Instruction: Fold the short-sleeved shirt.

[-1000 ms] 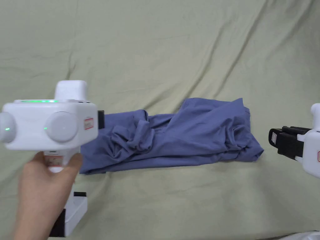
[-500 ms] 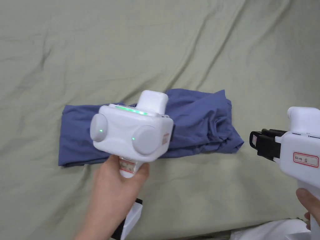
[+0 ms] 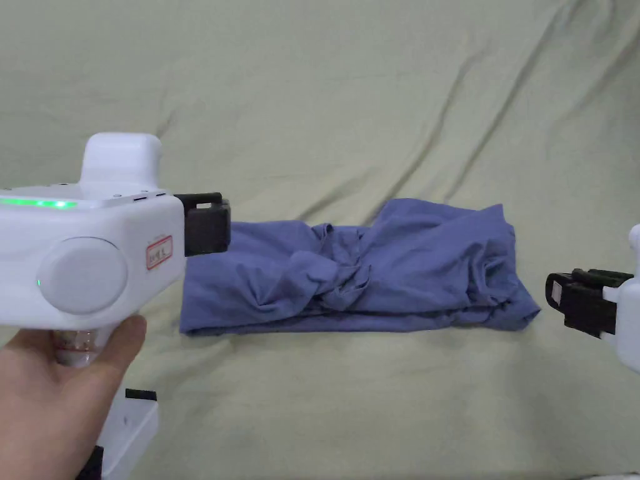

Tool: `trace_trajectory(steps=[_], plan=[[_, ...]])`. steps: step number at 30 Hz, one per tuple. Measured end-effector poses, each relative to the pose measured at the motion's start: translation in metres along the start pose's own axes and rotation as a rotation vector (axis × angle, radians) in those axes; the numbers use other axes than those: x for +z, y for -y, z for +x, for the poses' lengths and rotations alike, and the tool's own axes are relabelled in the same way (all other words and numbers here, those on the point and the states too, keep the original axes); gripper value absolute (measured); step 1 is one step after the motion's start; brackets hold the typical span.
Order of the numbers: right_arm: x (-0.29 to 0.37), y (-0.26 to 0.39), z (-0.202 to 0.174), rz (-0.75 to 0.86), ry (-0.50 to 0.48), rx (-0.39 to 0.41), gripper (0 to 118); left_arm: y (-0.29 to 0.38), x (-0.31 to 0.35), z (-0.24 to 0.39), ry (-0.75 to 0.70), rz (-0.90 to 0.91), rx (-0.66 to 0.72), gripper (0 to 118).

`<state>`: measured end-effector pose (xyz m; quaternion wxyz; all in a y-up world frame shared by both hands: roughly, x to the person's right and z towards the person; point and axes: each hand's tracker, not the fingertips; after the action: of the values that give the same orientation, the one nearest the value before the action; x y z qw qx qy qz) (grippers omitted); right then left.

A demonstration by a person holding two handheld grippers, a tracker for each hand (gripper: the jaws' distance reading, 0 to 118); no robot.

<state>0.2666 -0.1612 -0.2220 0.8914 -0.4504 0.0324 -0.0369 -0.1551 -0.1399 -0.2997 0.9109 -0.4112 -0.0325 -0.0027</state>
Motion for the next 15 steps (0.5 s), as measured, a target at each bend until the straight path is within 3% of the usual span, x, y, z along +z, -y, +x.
trace_trajectory(steps=[1,8,9,10,11,12,14,15], plan=[[-0.002,0.0,-0.002,-0.003,-0.004,0.005,7,0.003,-0.016,-0.008,0.008,-0.055,0.016,105],[-0.012,0.0,-0.012,-0.035,-0.009,0.028,7,0.028,-0.12,0.001,0.026,-0.212,-0.009,105],[-0.012,0.0,-0.011,-0.038,-0.009,0.025,7,0.03,-0.128,0.002,0.036,-0.239,-0.016,96],[-0.012,0.0,-0.011,-0.041,-0.008,0.022,7,0.033,-0.134,0.002,0.07,-0.257,-0.001,51],[-0.013,0.0,-0.01,-0.042,-0.005,0.02,7,0.037,-0.137,-0.004,0.153,-0.235,0.045,37],[-0.013,-0.001,-0.009,-0.044,0.0,0.019,7,0.039,-0.131,-0.001,0.054,-0.181,0.041,20],[-0.013,-0.001,-0.007,-0.046,0.009,0.022,7,0.038,-0.123,0.003,0.136,-0.168,0.025,14],[-0.014,-0.002,-0.007,-0.048,0.013,0.024,7,0.04,-0.114,0.007,0.078,-0.172,-0.04,14]])
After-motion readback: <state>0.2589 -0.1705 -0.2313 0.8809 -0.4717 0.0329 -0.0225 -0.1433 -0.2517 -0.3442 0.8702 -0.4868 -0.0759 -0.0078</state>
